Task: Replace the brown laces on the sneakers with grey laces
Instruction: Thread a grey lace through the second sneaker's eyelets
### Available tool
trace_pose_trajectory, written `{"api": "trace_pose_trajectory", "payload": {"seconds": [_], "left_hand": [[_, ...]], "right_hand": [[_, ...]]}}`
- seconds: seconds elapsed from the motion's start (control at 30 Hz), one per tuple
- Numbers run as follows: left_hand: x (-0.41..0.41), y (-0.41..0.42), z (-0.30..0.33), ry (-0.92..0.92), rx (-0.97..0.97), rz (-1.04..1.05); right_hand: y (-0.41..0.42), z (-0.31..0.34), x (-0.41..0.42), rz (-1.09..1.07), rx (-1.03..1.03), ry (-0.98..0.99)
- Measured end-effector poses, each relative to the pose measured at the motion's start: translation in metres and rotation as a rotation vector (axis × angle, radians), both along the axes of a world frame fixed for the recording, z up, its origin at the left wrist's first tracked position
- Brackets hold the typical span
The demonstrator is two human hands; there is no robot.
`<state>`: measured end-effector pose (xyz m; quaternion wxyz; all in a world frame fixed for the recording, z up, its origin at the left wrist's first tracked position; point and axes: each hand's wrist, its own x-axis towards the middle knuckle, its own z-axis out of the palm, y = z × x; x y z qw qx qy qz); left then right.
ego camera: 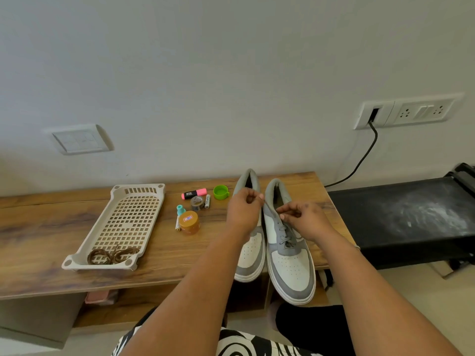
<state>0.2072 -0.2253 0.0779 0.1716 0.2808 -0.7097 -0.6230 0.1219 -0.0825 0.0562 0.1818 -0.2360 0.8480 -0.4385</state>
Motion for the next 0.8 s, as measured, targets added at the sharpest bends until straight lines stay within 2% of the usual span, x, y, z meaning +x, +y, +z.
{"api": "trace_pose_trajectory", "payload": {"seconds": [0.1,0.17,0.23,0.27,0.3,0.33,0.37,0.4,0.47,0.53,0.57,0.67,0.73,0.8], "left_hand": [[0.004,-0.009,0.024,0.218,0.331,0.004],[0.013,-0.024,0.041,0.401,0.684,-0.051],[0.028,-0.045,0.053,0.617,1.064,-0.315],[0.036,-0.055,0.057,0.681,1.166,-0.485],[0.043,-0.061,0.062,0.699,1.164,-0.603],[0.046,-0.064,0.065,0.648,1.064,-0.632],[0.046,-0.064,0.064,0.506,0.917,-0.577],[0.043,-0.060,0.062,0.309,0.683,-0.452],[0.031,-0.045,0.049,-0.068,0.049,-0.222],[0.019,-0.028,0.026,-0.281,-0.447,-0.240],[0.015,-0.022,0.015,-0.354,-0.617,-0.275],[0.006,-0.009,-0.005,-0.464,-0.946,-0.327],[0.001,-0.001,-0.009,-0.520,-0.978,-0.370],[-0.001,0.002,-0.011,-0.525,-0.908,-0.390]], "right_hand": [[-0.002,-0.001,0.000,0.004,0.014,0.036],[-0.003,-0.001,0.001,0.022,0.037,0.059],[-0.004,-0.002,0.001,0.053,0.078,0.086],[-0.004,-0.004,0.002,0.069,0.099,0.106],[-0.004,-0.004,0.002,0.083,0.113,0.119],[-0.004,-0.005,0.002,0.092,0.122,0.128],[-0.005,-0.005,0.002,0.092,0.129,0.140],[-0.005,-0.006,0.000,0.081,0.135,0.154],[-0.006,-0.006,-0.001,0.069,0.158,0.180],[-0.007,-0.008,-0.002,0.072,0.163,0.190],[-0.007,-0.010,-0.001,0.074,0.163,0.187],[-0.004,-0.011,-0.001,0.088,0.160,0.177],[-0.004,-0.009,-0.002,0.105,0.163,0.189],[-0.005,-0.008,-0.002,0.114,0.167,0.195]]}}
